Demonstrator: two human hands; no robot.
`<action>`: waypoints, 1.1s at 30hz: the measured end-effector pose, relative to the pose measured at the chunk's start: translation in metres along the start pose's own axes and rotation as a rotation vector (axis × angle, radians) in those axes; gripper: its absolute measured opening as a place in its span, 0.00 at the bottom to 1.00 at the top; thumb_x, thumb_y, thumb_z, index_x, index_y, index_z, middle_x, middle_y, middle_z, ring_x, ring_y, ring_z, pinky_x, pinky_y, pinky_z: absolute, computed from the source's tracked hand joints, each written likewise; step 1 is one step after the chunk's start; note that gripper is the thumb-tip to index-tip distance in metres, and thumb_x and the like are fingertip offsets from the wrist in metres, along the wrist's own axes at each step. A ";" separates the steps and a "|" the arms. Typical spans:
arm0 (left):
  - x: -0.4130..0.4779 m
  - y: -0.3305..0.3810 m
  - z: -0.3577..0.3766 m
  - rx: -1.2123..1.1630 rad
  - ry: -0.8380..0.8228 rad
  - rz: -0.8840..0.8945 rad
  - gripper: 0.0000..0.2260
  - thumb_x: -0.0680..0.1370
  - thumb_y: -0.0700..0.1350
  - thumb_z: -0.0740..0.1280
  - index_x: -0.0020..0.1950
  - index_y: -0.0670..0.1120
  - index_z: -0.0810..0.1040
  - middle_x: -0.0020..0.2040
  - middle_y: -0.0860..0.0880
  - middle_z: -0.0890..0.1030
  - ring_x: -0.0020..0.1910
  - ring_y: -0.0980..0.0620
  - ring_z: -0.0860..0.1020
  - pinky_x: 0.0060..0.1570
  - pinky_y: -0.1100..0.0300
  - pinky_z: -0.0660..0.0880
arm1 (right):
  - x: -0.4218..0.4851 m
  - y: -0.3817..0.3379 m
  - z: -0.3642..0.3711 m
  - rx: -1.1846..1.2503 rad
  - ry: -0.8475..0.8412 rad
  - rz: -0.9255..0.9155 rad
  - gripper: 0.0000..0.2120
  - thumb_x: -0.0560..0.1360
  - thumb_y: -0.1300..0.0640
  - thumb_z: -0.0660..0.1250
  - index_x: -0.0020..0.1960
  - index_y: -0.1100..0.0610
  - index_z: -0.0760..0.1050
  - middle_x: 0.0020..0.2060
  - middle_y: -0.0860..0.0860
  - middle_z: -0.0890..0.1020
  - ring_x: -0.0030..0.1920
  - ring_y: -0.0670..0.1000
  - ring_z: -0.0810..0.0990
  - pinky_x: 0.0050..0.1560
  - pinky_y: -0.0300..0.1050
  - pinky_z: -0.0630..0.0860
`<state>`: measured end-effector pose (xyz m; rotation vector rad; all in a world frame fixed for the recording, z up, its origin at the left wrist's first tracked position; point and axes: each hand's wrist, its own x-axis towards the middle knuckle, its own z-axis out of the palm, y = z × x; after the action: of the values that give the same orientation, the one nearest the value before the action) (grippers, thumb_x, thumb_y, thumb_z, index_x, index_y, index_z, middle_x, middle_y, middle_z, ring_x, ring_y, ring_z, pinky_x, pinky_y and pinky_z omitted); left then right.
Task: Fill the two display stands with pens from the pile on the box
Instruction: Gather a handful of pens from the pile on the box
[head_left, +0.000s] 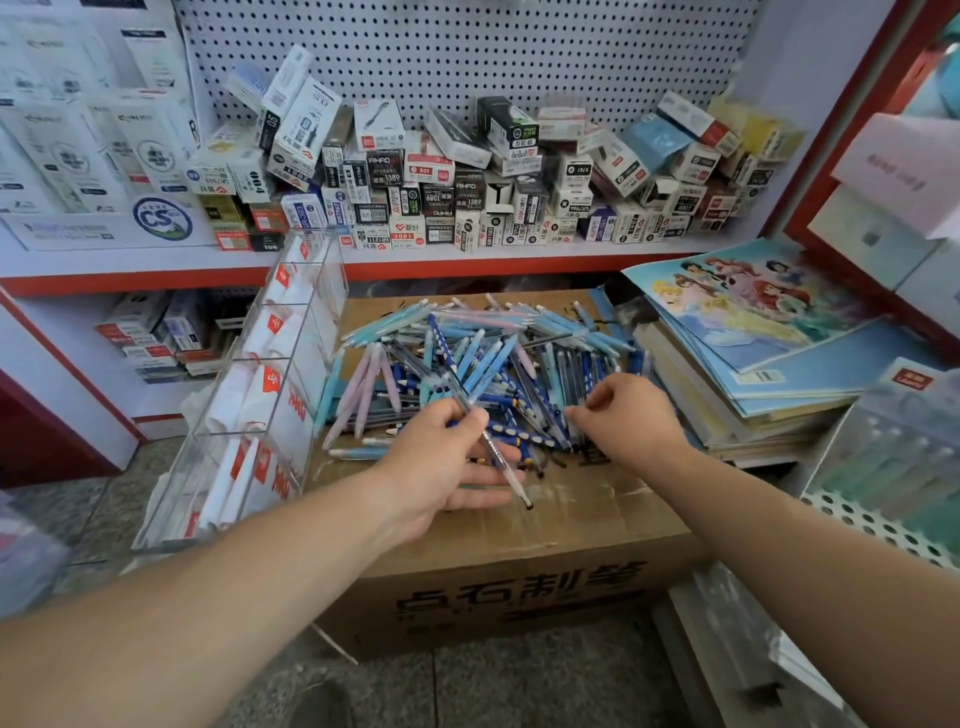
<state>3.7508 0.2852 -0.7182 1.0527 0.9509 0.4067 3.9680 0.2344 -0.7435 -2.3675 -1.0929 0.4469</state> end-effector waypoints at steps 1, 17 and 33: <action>0.002 -0.001 -0.001 0.012 0.001 0.000 0.05 0.86 0.44 0.61 0.60 0.45 0.72 0.50 0.38 0.86 0.47 0.39 0.87 0.45 0.45 0.84 | 0.002 0.000 0.003 -0.027 -0.006 0.002 0.13 0.76 0.45 0.74 0.46 0.53 0.76 0.38 0.50 0.81 0.39 0.49 0.80 0.36 0.45 0.77; 0.011 -0.004 0.002 0.093 -0.003 0.055 0.07 0.81 0.36 0.68 0.59 0.42 0.79 0.49 0.42 0.87 0.49 0.46 0.87 0.43 0.54 0.84 | -0.017 -0.006 -0.014 0.399 -0.142 0.030 0.07 0.77 0.56 0.74 0.54 0.56 0.83 0.40 0.51 0.85 0.38 0.48 0.81 0.36 0.40 0.76; 0.007 0.001 -0.006 0.054 0.044 0.000 0.06 0.83 0.36 0.66 0.58 0.41 0.79 0.47 0.42 0.88 0.47 0.45 0.87 0.43 0.53 0.85 | -0.038 -0.024 -0.007 0.144 -0.172 -0.190 0.05 0.79 0.52 0.72 0.46 0.53 0.82 0.36 0.46 0.83 0.36 0.44 0.81 0.34 0.37 0.77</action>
<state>3.7499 0.2939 -0.7214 1.0967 1.0054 0.4071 3.9324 0.2161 -0.7214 -2.1077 -1.3037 0.6463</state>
